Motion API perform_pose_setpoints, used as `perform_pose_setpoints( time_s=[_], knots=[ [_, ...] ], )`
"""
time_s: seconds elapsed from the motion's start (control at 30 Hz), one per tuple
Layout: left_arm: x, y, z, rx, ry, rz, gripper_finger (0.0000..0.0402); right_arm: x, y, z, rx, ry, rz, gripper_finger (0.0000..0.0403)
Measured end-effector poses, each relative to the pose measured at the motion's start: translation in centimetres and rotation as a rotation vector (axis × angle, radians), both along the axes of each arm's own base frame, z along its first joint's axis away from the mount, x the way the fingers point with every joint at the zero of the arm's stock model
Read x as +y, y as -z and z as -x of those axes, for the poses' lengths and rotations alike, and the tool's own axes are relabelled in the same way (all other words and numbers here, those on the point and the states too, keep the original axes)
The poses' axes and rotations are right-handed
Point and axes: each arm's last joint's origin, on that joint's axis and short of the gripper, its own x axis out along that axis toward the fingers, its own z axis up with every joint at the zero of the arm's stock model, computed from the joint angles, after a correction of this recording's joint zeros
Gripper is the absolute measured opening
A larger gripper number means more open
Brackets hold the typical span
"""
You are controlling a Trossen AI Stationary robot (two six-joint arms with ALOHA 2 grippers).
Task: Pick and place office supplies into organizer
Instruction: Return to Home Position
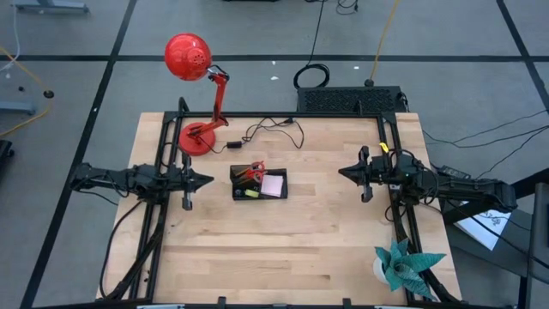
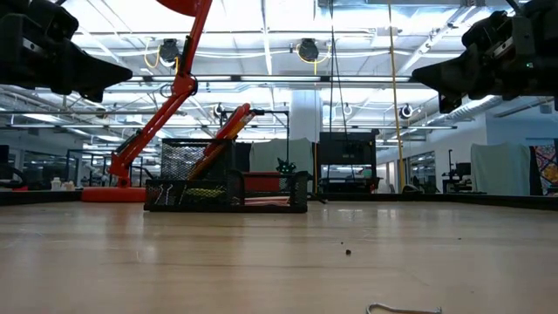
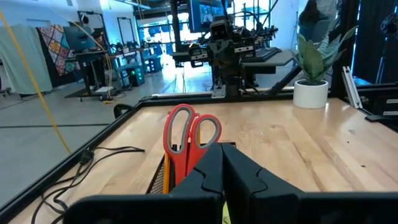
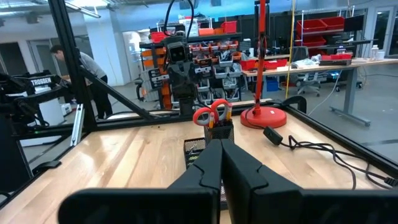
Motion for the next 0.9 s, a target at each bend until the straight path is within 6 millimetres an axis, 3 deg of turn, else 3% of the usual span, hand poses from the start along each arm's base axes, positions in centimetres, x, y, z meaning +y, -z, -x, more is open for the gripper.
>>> perform_pose_setpoints(
  time_s=[0.5,0.9],
  knots=[
    [0.0,0.0,0.0,-0.001,0.0,0.0,0.0043,0.0,0.0,0.0,0.0,0.0,0.0,0.0],
    [0.0,0.0,0.0,-0.001,-0.001,0.0,0.0047,0.0,0.0,0.0,0.0,0.0,0.0,0.0]
  ],
)
